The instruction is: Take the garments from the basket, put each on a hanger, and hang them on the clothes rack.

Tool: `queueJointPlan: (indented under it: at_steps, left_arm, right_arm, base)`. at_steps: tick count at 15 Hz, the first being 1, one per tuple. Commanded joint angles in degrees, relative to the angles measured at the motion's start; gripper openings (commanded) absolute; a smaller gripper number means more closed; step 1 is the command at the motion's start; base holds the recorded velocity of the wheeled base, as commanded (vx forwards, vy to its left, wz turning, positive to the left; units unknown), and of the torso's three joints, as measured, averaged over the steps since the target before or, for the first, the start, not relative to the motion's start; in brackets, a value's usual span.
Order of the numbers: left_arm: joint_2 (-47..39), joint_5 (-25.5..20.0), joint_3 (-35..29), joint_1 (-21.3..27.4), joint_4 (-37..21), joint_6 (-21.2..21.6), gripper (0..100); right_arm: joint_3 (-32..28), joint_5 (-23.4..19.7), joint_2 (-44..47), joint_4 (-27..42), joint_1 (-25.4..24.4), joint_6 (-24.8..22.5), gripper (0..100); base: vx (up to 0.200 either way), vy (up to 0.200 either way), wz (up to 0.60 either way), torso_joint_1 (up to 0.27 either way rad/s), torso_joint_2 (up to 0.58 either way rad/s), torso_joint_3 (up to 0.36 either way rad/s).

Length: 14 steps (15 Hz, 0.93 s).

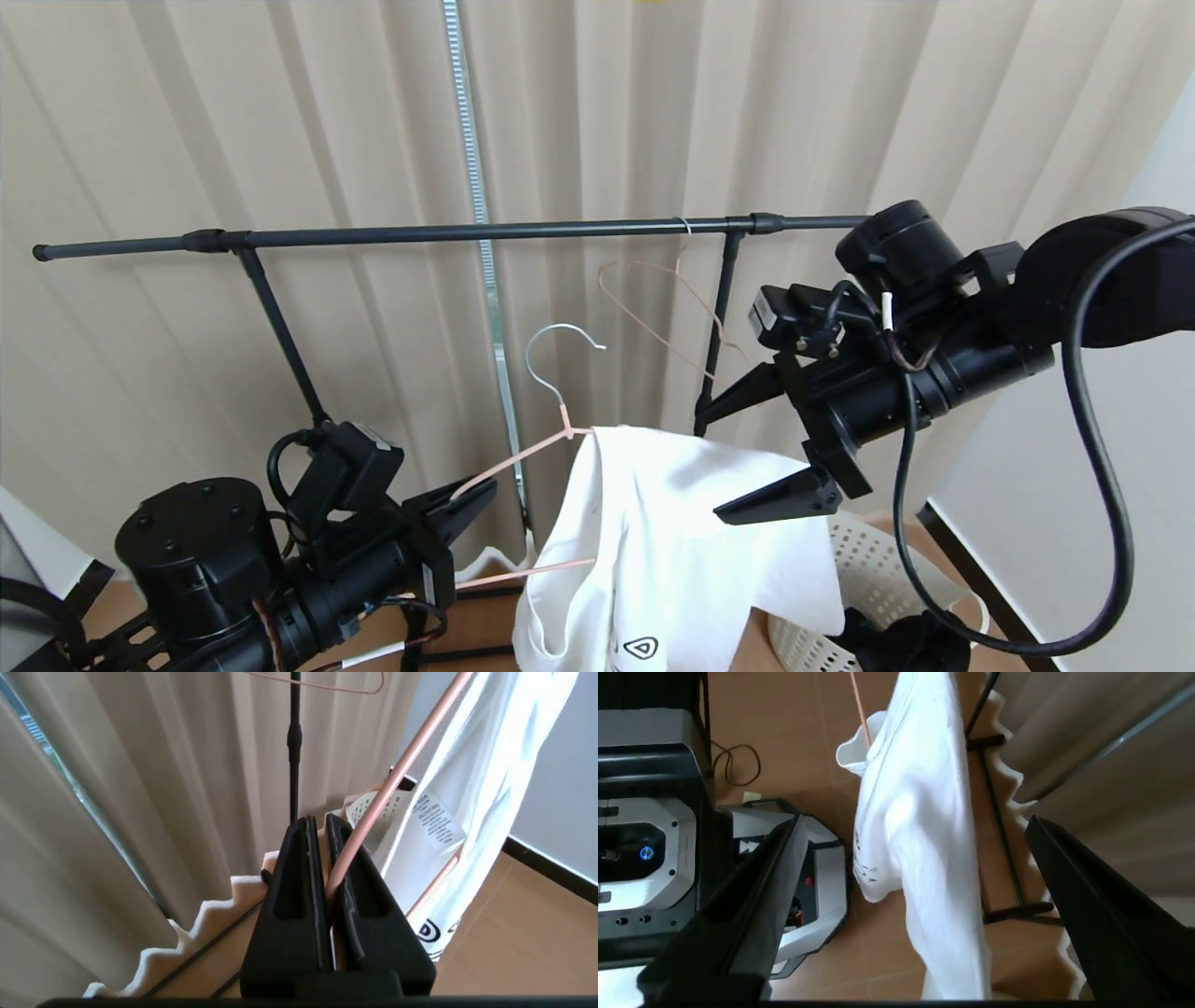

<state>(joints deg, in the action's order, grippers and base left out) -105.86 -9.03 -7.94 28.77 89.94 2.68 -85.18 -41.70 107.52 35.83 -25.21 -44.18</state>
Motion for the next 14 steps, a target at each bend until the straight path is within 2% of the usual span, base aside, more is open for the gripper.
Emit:
queueJointPlan:
  at_steps: [1, 6, 13, 14]
  left_arm:
    - [0.1, 0.0, 0.2, 0.2, 0.1, 0.0, 0]
    - [0.6, 0.1, 0.1, 0.7, 0.1, -0.1, 0]
    - [0.7, 0.2, 0.1, 0.8, 0.1, -0.1, 0]
    - [0.7, 0.2, 0.1, 0.8, 0.1, -0.1, 0]
  right_arm:
    - [-1.0, -0.7, 4.0, 0.4, 0.6, -0.3, 100]
    - [-2.8, -0.6, 6.6, 0.1, -1.2, 0.1, 100]
    - [-3.7, -0.4, 8.0, 0.1, -1.2, 0.1, 100]
    - [-3.7, -0.3, 8.2, 0.1, -1.2, 0.1, 0]
  base:
    - [0.000, 0.000, 0.00, 0.000, 0.00, 0.000]
    - [0.000, 0.000, 0.00, 0.000, 0.00, 0.000]
    - [0.000, 0.000, 0.00, 0.000, 0.00, 0.000]
    - [0.000, 0.000, 0.00, 0.000, 0.00, 0.000]
